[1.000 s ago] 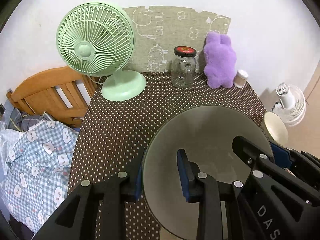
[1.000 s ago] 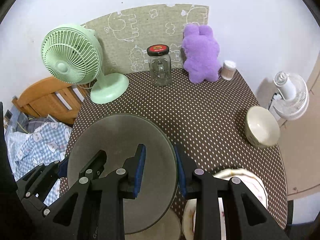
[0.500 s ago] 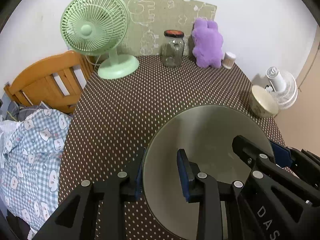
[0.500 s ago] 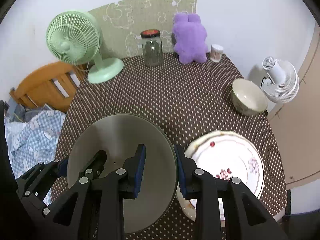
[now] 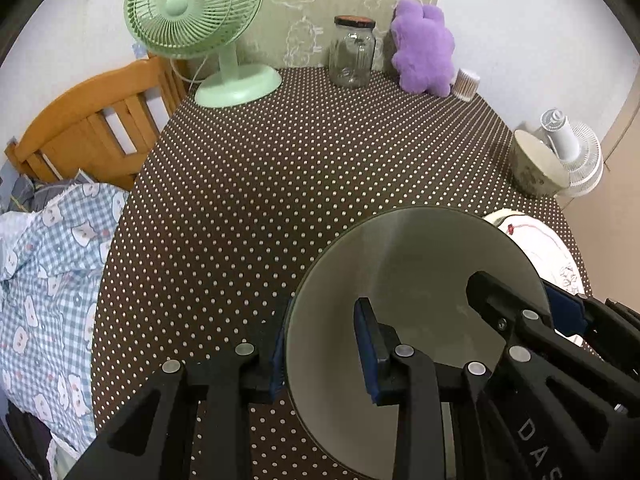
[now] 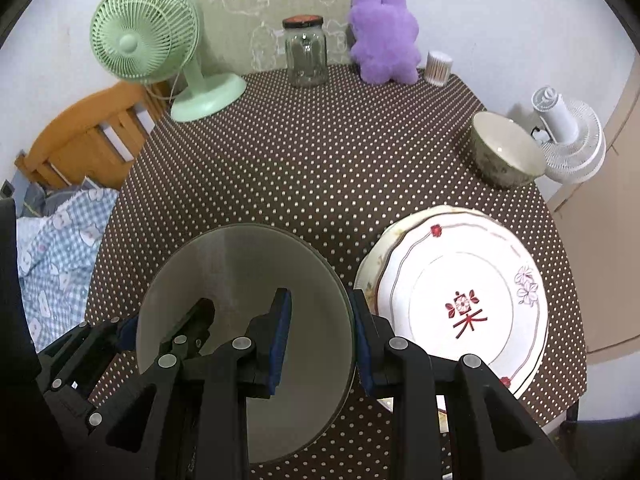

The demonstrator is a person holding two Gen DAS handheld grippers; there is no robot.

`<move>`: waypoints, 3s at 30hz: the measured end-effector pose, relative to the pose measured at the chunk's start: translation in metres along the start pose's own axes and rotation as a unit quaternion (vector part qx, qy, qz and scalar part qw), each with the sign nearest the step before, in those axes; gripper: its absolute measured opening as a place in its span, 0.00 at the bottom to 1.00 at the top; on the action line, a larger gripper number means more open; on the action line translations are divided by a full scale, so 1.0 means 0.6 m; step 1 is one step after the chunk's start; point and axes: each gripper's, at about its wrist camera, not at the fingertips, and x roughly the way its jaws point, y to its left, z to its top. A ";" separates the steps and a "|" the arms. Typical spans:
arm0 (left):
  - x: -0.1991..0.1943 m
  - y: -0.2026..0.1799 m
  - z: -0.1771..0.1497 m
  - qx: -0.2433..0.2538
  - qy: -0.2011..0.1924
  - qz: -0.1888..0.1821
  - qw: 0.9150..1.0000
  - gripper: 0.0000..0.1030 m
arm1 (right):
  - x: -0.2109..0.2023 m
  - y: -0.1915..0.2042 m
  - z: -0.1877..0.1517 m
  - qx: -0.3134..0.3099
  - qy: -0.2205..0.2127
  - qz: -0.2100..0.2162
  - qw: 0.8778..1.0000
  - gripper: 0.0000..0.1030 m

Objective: Organize plates and bowls

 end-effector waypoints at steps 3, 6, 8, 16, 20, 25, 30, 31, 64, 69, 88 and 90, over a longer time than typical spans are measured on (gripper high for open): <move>0.004 0.001 -0.003 0.000 0.000 0.003 1.000 0.29 | 0.007 0.001 0.000 -0.001 0.002 0.003 1.000 0.32; 0.014 0.004 -0.003 -0.005 0.007 0.004 1.000 0.29 | 0.016 0.002 0.002 -0.004 0.006 0.003 1.000 0.32; 0.019 0.007 -0.003 -0.007 0.010 0.005 1.000 0.29 | 0.023 0.003 0.003 -0.005 0.010 0.005 1.000 0.32; 0.046 0.008 0.003 -0.015 0.024 0.004 1.000 0.28 | 0.047 0.008 0.010 -0.012 0.019 0.001 1.000 0.32; 0.056 0.007 0.008 -0.017 0.032 -0.001 0.999 0.28 | 0.055 0.007 0.016 -0.013 0.023 -0.003 1.000 0.32; 0.059 0.007 0.008 -0.014 0.026 -0.001 1.000 0.28 | 0.061 0.008 0.019 -0.019 0.023 -0.006 1.000 0.32; 0.056 0.007 0.004 -0.010 0.026 -0.003 1.000 0.28 | 0.062 0.008 0.018 -0.023 0.026 -0.010 0.999 0.32; 0.055 0.007 0.003 -0.009 0.026 -0.005 1.000 0.28 | 0.061 0.008 0.017 -0.023 0.026 -0.011 0.999 0.32; -0.104 0.037 0.057 0.036 -0.054 -0.040 0.997 0.80 | -0.106 0.008 0.045 0.038 -0.073 -0.013 0.997 0.79; -0.125 0.015 0.072 0.047 -0.082 -0.015 0.995 0.80 | -0.127 -0.004 0.060 0.031 -0.094 -0.014 0.995 0.79; -0.121 -0.136 0.147 0.020 -0.082 -0.002 0.996 0.80 | -0.138 -0.171 0.154 0.005 -0.096 0.012 0.995 0.79; -0.115 -0.155 0.157 0.018 -0.082 0.001 0.996 0.80 | -0.134 -0.188 0.162 0.002 -0.096 0.013 0.995 0.79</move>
